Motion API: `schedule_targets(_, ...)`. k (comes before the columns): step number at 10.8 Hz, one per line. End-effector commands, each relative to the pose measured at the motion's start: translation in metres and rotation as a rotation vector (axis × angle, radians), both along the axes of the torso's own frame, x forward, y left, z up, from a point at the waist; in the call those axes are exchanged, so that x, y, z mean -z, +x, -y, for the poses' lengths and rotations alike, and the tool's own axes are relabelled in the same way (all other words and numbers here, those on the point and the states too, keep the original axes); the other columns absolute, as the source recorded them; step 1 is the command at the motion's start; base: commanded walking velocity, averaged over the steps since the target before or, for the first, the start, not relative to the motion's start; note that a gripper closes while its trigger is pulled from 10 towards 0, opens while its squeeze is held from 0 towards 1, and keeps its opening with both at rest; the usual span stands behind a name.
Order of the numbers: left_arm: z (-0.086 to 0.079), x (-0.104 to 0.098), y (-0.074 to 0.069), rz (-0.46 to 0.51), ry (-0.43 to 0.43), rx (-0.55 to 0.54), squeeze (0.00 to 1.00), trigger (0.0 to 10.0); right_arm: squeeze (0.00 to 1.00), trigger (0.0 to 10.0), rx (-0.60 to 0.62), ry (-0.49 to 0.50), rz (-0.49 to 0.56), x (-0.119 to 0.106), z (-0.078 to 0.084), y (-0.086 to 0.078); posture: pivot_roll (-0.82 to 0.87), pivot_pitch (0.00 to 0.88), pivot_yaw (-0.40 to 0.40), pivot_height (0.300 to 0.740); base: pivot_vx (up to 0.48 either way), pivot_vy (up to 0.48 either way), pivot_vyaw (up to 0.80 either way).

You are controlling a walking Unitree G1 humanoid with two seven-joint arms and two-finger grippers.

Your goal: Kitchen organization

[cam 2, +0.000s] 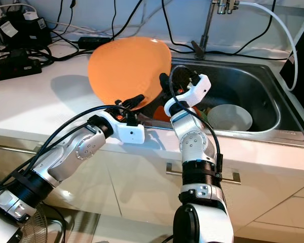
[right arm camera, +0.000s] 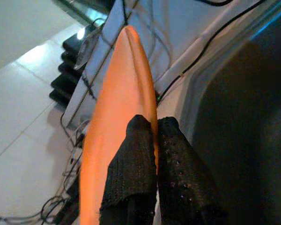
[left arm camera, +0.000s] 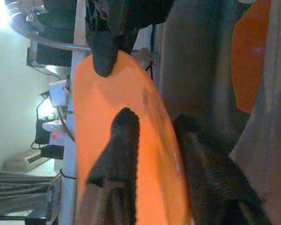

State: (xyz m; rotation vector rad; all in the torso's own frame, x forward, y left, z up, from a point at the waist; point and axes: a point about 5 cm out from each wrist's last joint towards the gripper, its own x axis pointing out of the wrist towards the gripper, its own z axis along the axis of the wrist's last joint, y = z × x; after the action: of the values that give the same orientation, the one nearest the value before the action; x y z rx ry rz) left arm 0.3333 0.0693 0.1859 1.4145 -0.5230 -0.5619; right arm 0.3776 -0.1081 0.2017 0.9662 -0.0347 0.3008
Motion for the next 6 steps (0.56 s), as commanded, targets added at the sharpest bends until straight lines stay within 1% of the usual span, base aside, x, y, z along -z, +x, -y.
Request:
schedule_targets(1,0.001,-0.013,-0.001,0.040,-0.023,0.015,1.00,10.0,0.00,0.0,0.036,0.023,0.018,-0.007,0.005,0.003,0.23,0.030,-0.001,0.740,0.000,0.000,0.00)
schedule_targets(3,0.001,-0.013,-0.001,0.040,-0.023,0.016,1.00,10.0,0.00,0.0,0.084,0.083,-0.008,-0.008,0.012,0.007,0.23,0.029,0.001,0.740,0.000,0.000,0.00)
schedule_targets(5,0.000,-0.013,-0.001,0.045,-0.014,0.013,1.00,10.0,0.00,0.0,0.148,0.135,-0.015,-0.013,0.024,0.013,0.23,0.028,-0.001,0.740,0.000,0.000,0.00)
schedule_targets(6,0.000,-0.011,-0.001,0.045,-0.002,0.008,0.00,10.0,0.00,0.0,0.205,0.155,-0.015,-0.017,0.036,0.017,0.23,0.027,-0.002,0.740,0.000,0.000,0.00)
